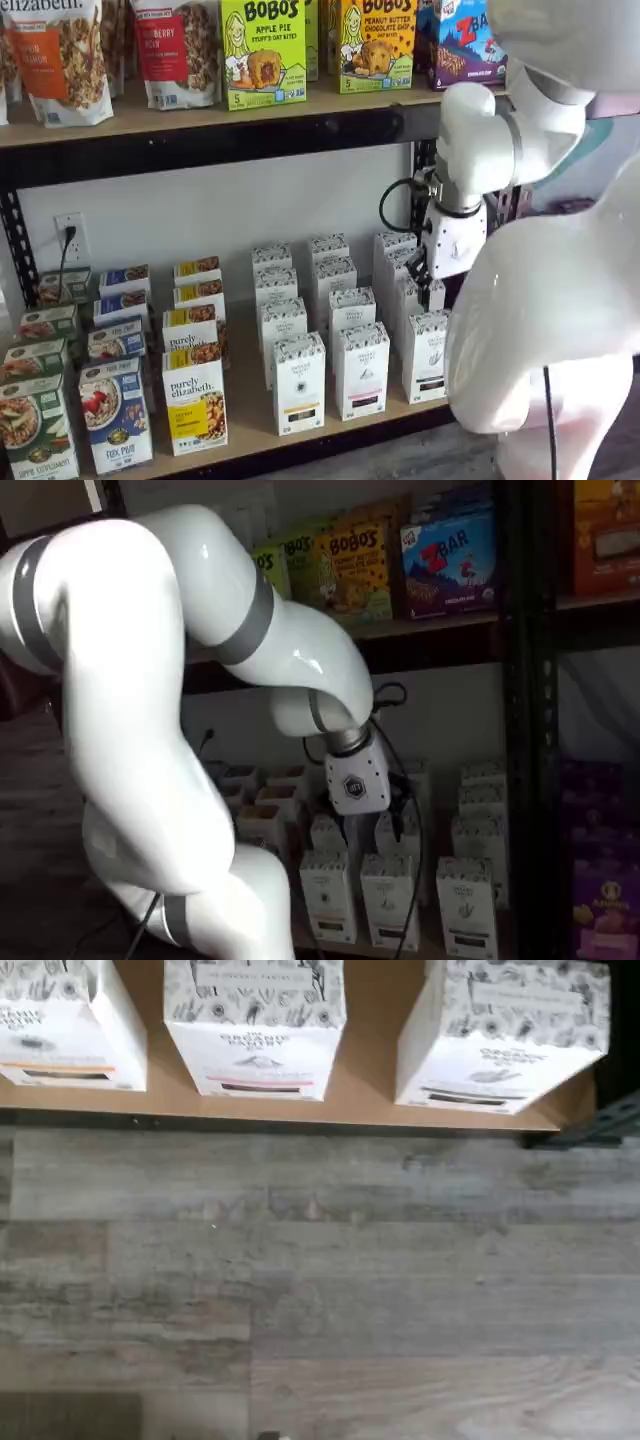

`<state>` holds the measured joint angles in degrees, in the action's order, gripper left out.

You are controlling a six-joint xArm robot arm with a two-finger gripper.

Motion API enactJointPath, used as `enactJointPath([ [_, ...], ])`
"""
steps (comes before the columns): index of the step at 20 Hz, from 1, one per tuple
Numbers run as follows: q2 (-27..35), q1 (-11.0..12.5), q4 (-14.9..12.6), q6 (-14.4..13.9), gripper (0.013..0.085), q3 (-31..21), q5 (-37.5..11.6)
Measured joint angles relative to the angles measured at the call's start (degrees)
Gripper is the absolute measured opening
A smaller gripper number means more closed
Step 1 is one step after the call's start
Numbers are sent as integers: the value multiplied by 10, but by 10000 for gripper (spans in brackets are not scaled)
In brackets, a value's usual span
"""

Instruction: Pick up the white box with a green strip in the middle, on the bottom shelf, the sixth box from the left

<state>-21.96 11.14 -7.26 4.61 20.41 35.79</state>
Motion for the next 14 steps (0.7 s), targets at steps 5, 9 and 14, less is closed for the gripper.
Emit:
enactJointPath([
  [5, 92, 0, 25, 17, 850, 19, -82],
  [9, 199, -7, 25, 11, 850, 63, -123],
  [14, 307, -14, 33, 10, 850, 108, -183],
])
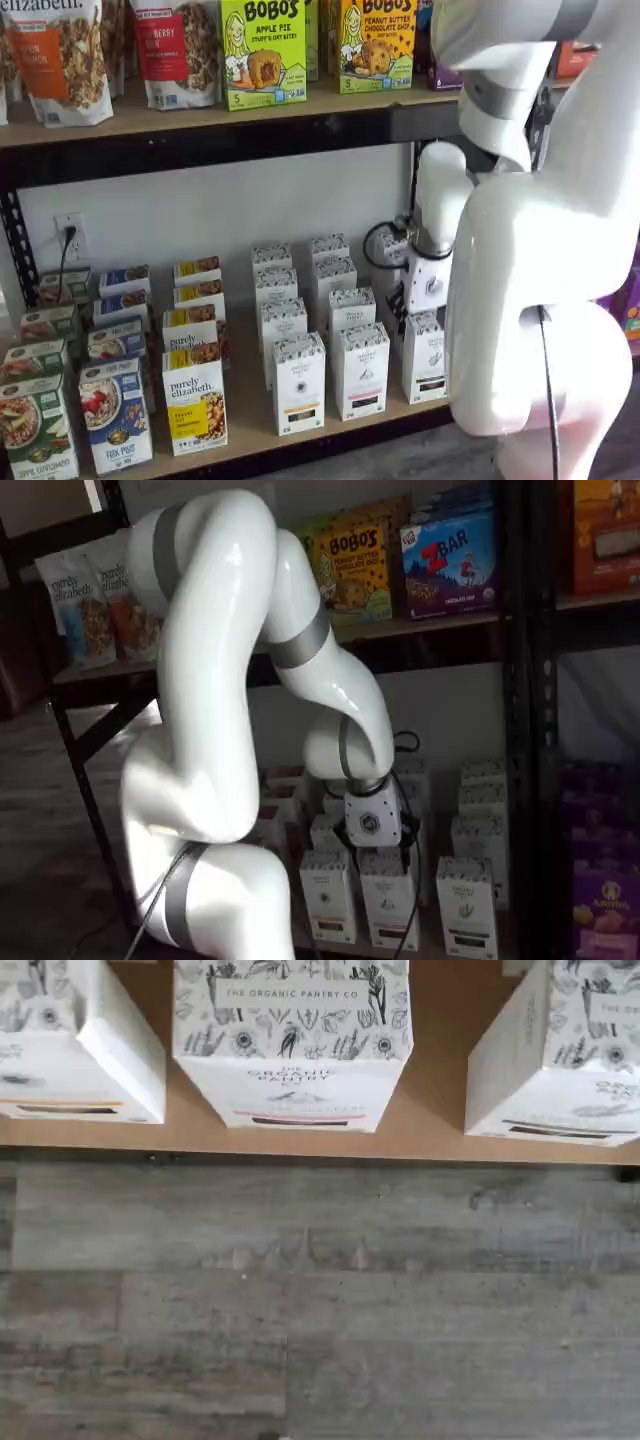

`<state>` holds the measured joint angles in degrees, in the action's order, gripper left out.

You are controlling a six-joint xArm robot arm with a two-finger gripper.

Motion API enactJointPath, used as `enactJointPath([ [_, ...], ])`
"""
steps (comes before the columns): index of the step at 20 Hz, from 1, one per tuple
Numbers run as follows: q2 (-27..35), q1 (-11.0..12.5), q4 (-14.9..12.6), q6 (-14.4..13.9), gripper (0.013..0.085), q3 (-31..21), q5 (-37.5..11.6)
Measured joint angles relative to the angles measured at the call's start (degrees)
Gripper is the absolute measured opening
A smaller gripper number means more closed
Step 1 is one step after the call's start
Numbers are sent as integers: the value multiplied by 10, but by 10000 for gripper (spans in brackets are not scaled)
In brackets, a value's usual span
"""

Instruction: Pick up the white box with a green strip in the middle, on the bottom shelf, the sixth box from the left

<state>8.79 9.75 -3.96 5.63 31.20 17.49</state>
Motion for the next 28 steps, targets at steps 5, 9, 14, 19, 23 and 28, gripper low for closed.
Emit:
enactJointPath([
  [5, 105, 11, 4, 15, 850, 73, -31],
  [9, 159, 28, 5, 32, 850, 130, -29],
  [14, 219, 46, 1, 47, 850, 201, -17],
  [19, 260, 58, 16, 73, 850, 250, -8],
  [23, 282, 65, 15, 79, 850, 278, -4],
  [28, 305, 71, 9, 80, 850, 307, -7],
])
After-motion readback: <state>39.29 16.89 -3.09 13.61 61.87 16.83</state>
